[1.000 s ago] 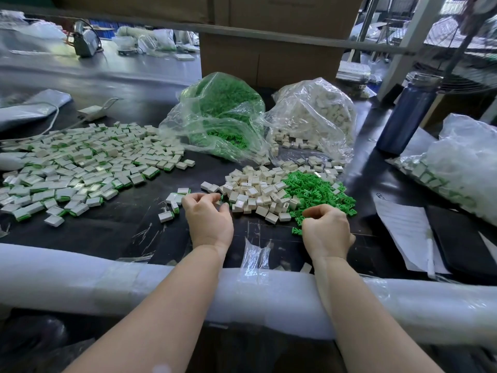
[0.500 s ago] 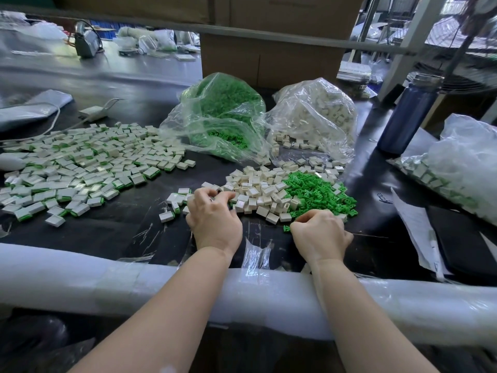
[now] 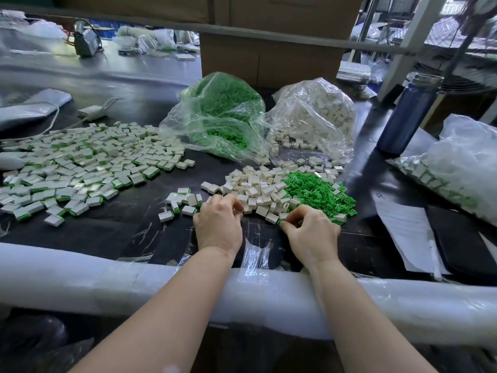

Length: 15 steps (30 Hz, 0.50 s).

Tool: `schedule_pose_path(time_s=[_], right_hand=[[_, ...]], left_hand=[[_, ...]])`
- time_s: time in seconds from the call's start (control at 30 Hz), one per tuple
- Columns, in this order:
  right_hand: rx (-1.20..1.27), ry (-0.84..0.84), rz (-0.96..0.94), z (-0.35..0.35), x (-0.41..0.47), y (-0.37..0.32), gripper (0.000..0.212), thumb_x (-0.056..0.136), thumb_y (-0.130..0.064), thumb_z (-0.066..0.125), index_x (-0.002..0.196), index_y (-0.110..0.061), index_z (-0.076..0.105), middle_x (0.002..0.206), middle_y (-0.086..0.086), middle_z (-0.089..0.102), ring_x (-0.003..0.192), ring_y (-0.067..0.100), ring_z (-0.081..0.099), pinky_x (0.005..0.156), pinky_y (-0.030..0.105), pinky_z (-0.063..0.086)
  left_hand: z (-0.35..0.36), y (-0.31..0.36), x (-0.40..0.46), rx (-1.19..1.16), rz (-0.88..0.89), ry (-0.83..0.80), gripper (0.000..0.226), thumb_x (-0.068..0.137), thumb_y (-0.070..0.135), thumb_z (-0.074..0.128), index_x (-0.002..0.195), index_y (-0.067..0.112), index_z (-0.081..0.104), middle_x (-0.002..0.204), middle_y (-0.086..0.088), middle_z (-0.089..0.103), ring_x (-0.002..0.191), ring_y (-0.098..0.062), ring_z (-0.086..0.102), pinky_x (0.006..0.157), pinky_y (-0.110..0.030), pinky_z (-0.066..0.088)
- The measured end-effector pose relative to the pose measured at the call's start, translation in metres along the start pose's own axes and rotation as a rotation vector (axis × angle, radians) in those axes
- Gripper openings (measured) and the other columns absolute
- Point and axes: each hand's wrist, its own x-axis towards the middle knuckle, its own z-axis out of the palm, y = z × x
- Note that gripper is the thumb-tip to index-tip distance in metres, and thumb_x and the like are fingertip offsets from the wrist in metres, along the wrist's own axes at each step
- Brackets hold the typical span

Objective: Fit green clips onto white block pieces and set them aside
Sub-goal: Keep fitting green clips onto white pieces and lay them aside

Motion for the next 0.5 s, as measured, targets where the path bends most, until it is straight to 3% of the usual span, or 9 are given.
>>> schedule_pose_path(time_s=[0.13,0.2,0.27,0.37,0.5], right_hand=[[0.149,0.043,-0.075,0.0004,0.0006,0.0005,0.005,0.085,-0.019,0.065,0.088,-0.021,0.063,0.082,-0.006,0.059,0.091,0.022,0.057,0.091,0.036,0.040],[0.242,0.053,-0.122,0.0009,-0.0002,-0.0001,0.016,0.087,-0.012,0.062,0.101,-0.018,0.067,0.085,-0.008,0.058,0.092,0.022,0.057,0.090,0.038,0.044],[0.291,0.052,-0.175,0.0024,-0.0004,-0.0006,0.022,0.090,-0.008,0.058,0.107,-0.017,0.067,0.091,-0.007,0.058,0.095,0.019,0.055,0.088,0.033,0.045],[0.354,0.049,-0.212,0.0045,0.0005,0.0003,0.019,0.090,-0.005,0.057,0.101,-0.015,0.069,0.091,-0.007,0.058,0.089,0.015,0.054,0.082,0.027,0.044],[0.461,0.016,-0.186,0.0034,0.0016,0.0008,0.013,0.087,-0.006,0.061,0.094,-0.016,0.067,0.085,-0.004,0.064,0.076,0.010,0.057,0.074,0.026,0.048]], left_hand=[[-0.0006,0.0011,-0.0011,-0.084,0.023,0.019,0.012,0.088,0.014,0.061,0.099,0.017,0.062,0.101,-0.002,0.062,0.098,-0.023,0.053,0.090,-0.038,0.044],[-0.0010,0.0020,-0.0016,-0.133,0.055,0.049,0.017,0.087,0.014,0.062,0.104,0.016,0.062,0.102,-0.003,0.062,0.097,-0.021,0.054,0.088,-0.036,0.046],[-0.0012,0.0035,-0.0016,-0.199,0.122,0.039,0.025,0.088,0.015,0.061,0.113,0.015,0.061,0.105,-0.002,0.062,0.097,-0.017,0.054,0.089,-0.026,0.045],[-0.0027,0.0075,-0.0027,-0.298,0.198,-0.043,0.030,0.089,0.015,0.059,0.119,0.015,0.061,0.108,0.001,0.059,0.095,-0.006,0.050,0.083,-0.001,0.032],[-0.0036,0.0092,-0.0039,-0.390,0.220,-0.171,0.022,0.088,0.013,0.059,0.110,0.013,0.066,0.104,-0.001,0.057,0.090,-0.008,0.052,0.080,-0.001,0.035]])
